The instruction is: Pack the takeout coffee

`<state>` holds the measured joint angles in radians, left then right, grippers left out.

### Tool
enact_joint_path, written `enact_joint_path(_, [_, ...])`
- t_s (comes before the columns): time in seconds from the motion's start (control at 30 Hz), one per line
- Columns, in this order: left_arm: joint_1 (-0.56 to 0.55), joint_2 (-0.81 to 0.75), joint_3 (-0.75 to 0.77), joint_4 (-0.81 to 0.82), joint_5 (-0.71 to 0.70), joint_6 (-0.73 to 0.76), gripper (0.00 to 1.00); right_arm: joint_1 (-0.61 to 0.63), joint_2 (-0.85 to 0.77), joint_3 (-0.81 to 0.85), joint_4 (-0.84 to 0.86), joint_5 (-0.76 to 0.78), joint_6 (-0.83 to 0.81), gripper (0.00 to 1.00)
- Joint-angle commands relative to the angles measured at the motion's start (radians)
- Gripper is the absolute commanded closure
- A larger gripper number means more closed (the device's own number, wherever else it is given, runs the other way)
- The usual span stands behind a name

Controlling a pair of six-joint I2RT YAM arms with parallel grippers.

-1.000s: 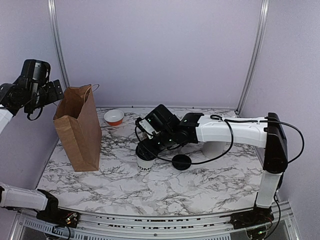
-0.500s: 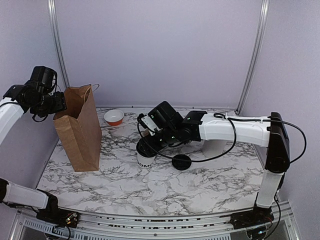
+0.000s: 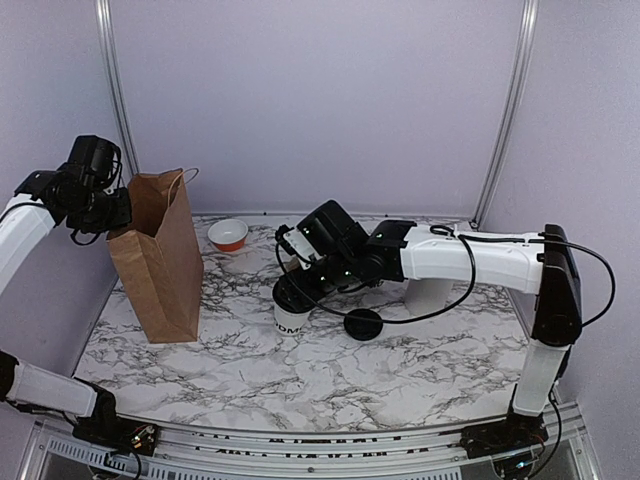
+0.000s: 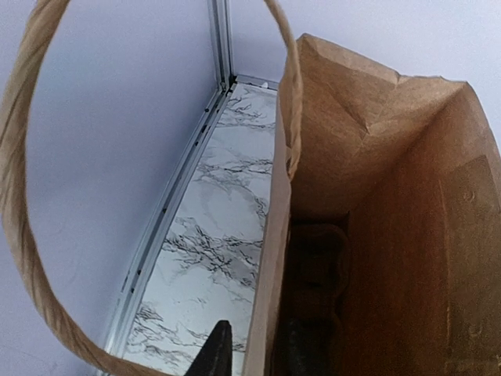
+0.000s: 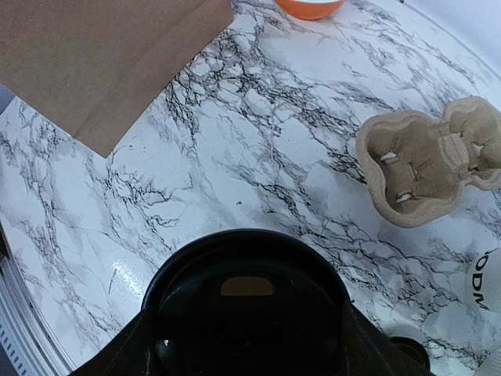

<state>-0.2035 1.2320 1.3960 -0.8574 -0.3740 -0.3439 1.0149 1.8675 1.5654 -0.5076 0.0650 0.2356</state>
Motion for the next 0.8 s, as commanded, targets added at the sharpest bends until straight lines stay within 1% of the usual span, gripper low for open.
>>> enact_joint_path(0.0, [0.005,0.01,-0.005,0.026,0.01,0.026,0.85,-0.006,-0.042,0.004,0.016,0.002,0.013,0.37])
enact_joint_path(0.07, [0.005,0.009,0.003,0.028,0.03,0.041,0.91,-0.006,-0.046,0.005,0.014,0.004,0.013,0.37])
enact_joint_path(0.13, [0.003,0.011,0.011,0.027,0.049,0.06,0.98,-0.005,-0.047,0.003,0.011,0.006,0.018,0.38])
enact_joint_path(0.17, [0.002,0.01,0.013,0.026,0.059,0.069,1.0,-0.006,-0.048,0.002,0.01,0.008,0.018,0.38])
enact_joint_path(0.33, [-0.008,-0.008,0.027,0.029,0.119,0.088,1.0,-0.006,-0.058,-0.004,-0.003,0.02,0.027,0.38])
enact_joint_path(0.53, [-0.045,-0.015,0.044,0.026,0.17,0.117,1.0,-0.006,-0.078,-0.015,-0.005,0.027,0.039,0.38])
enact_joint_path(0.77, [-0.113,-0.013,0.06,0.01,0.172,0.131,1.0,-0.005,-0.102,-0.016,-0.018,0.031,0.047,0.38])
